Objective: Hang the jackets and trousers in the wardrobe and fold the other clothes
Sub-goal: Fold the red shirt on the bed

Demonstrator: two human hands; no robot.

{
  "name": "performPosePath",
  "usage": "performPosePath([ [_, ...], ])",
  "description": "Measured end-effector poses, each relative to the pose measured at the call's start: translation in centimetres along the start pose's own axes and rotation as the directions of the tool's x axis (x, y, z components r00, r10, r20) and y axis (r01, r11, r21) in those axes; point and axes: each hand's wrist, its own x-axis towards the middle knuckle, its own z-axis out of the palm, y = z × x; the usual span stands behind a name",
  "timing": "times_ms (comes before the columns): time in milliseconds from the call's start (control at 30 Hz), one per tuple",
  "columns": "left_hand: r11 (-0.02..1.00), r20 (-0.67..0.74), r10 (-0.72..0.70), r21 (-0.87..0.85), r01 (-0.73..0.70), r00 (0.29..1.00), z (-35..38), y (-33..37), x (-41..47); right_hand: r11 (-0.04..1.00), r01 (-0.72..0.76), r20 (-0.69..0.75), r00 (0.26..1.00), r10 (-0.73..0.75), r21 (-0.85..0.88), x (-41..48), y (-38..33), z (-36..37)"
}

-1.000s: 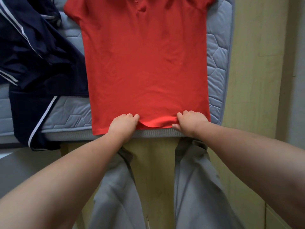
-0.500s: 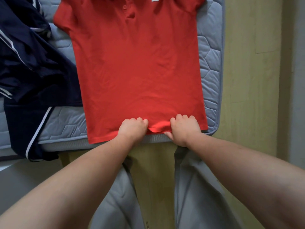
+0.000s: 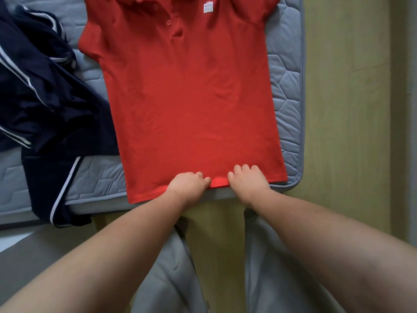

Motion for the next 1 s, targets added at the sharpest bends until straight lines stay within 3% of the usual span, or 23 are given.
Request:
performPosePath([
  [133,0.996,0.076,-0.068,-0.057,0.072,0.995,-0.4,0.3,-0.7,0.998,-0.058,0.239,0.970,0.048,0.032,-1.5,2.4,-0.8],
  [267,0.966,0.160,-0.173,-0.166,0.199,0.972,-2.3,1.1,-1.2,0.998,-0.044,0.296,0.955,0.030,0.043,-2.8,4.8,-3.9],
  [433,0.877,0.123,-0.227,-0.405,0.258,0.966,-6.1,2.1,-0.9,0.972,-0.182,0.253,0.957,0.140,0.151,-1.0,8.8,-9.8],
  [600,0.802,0.014,-0.280,-0.546,0.242,0.960,-11.3,0.4,0.0,0.847,-0.363,0.086,0.929,0.359,0.388,3.9,13.6,-17.4],
  [733,0.781,-0.093,-0.327,-0.587,0.214,0.941,-16.9,-2.6,2.4,0.641,-0.414,-0.043,0.819,0.572,0.646,8.8,17.8,-22.7],
  [833,0.746,-0.134,-0.387,-0.627,0.224,0.912,-21.8,-4.9,5.7,0.506,-0.373,-0.084,0.735,0.672,0.778,13.1,20.7,-25.9],
  [1000,0.503,-0.105,-0.568,-0.830,0.243,0.817,-29.4,-8.9,14.1,0.440,-0.339,-0.132,0.648,0.750,0.832,20.7,25.4,-30.8],
])
